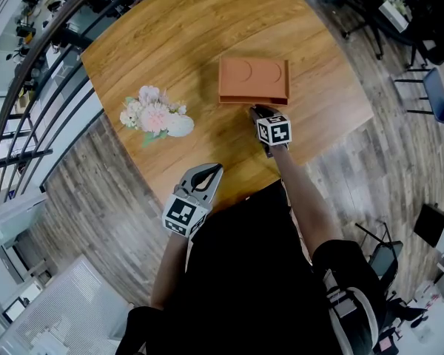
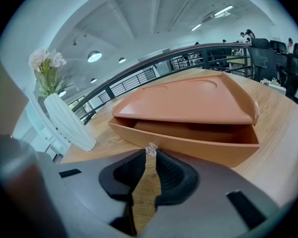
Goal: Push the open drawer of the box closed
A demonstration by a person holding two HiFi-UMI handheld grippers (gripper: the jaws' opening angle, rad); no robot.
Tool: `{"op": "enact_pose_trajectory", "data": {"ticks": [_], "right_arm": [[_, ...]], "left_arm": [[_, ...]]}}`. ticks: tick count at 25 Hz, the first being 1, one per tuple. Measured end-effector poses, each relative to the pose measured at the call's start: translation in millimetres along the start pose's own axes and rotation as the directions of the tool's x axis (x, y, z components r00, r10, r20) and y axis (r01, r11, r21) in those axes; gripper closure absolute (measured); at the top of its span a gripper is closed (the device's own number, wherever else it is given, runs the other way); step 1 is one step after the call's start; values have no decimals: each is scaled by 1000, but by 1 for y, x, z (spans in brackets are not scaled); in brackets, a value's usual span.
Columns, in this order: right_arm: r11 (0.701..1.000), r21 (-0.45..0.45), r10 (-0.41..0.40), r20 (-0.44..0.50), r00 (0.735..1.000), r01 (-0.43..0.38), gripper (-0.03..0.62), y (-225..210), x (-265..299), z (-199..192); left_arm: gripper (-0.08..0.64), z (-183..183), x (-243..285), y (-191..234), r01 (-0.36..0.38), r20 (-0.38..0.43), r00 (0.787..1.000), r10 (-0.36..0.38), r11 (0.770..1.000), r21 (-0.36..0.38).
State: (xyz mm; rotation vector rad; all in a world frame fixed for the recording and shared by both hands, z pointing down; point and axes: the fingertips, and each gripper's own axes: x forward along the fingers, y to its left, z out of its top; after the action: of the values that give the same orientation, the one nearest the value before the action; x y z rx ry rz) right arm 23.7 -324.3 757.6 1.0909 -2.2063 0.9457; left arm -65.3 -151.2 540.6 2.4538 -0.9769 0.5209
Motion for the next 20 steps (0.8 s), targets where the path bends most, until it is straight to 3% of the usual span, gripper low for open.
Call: {"op": "enact_pose_trajectory", "data": {"ticks": [20], "right_arm": [[1000, 4, -9, 9, 1000, 9, 511, -9, 7, 14]], "left_arm": [[537, -2, 1, 4, -1, -8, 1000, 1, 1000, -10]]}}
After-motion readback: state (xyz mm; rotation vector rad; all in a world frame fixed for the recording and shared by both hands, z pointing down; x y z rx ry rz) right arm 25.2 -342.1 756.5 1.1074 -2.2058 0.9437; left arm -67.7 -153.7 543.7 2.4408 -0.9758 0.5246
